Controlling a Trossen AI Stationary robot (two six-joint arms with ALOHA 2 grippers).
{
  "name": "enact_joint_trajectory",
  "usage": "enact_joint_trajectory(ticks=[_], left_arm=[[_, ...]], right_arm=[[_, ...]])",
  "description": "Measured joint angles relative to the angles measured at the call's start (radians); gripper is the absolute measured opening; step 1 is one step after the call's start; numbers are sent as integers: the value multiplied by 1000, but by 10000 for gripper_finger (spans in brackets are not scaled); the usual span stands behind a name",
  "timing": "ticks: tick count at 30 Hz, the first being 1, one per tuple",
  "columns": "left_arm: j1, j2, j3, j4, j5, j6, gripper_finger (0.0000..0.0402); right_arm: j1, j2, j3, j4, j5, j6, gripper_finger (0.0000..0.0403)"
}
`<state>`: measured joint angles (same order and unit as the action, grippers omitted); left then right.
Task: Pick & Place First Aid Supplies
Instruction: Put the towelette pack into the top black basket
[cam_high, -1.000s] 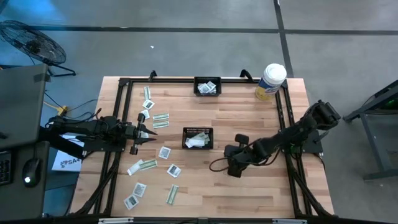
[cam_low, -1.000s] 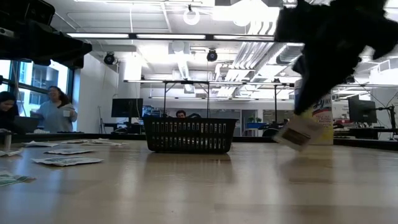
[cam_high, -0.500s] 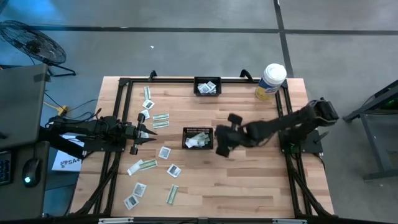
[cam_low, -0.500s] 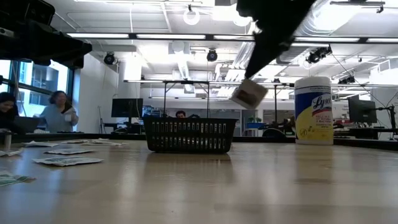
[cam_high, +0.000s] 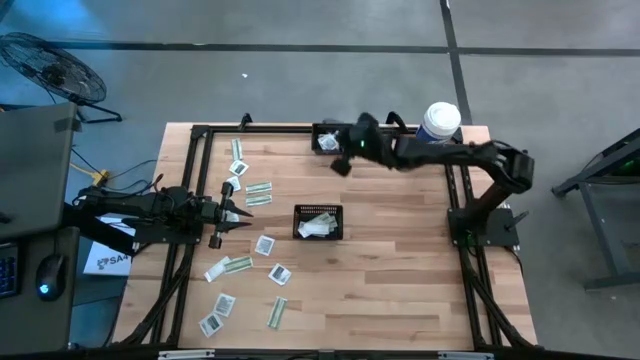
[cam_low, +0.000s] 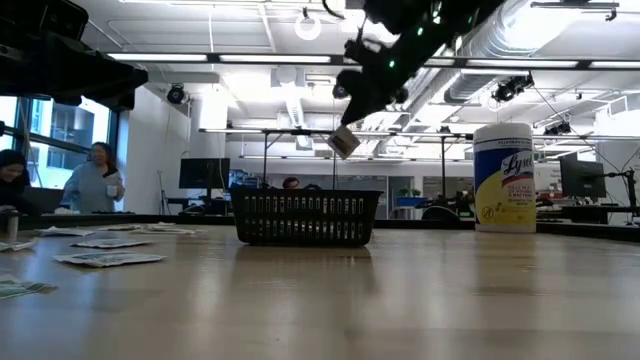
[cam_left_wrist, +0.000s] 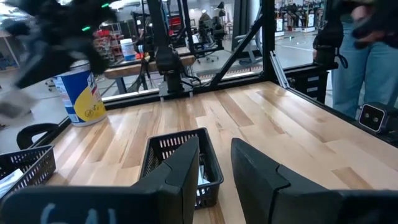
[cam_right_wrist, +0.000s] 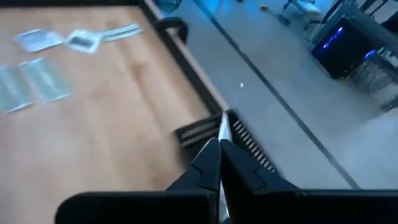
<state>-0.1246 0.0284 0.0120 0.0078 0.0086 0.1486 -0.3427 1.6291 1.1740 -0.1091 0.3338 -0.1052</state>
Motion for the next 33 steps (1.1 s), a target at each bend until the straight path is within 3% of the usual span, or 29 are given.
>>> enact_joint_trajectory(ticks=[9,17,26,33], left_arm=[[0,0,0,0,0,0,92],[0,0,0,0,0,0,92],[0,0,0,0,0,0,92],[0,0,0,0,0,0,92]], right_arm=[[-221,223,0,207,-256,26,0],[-227,352,-1,264,-282,45,1],[-209,282,-1,255,-331,105,51],[15,151,0,181,-302,12,70]])
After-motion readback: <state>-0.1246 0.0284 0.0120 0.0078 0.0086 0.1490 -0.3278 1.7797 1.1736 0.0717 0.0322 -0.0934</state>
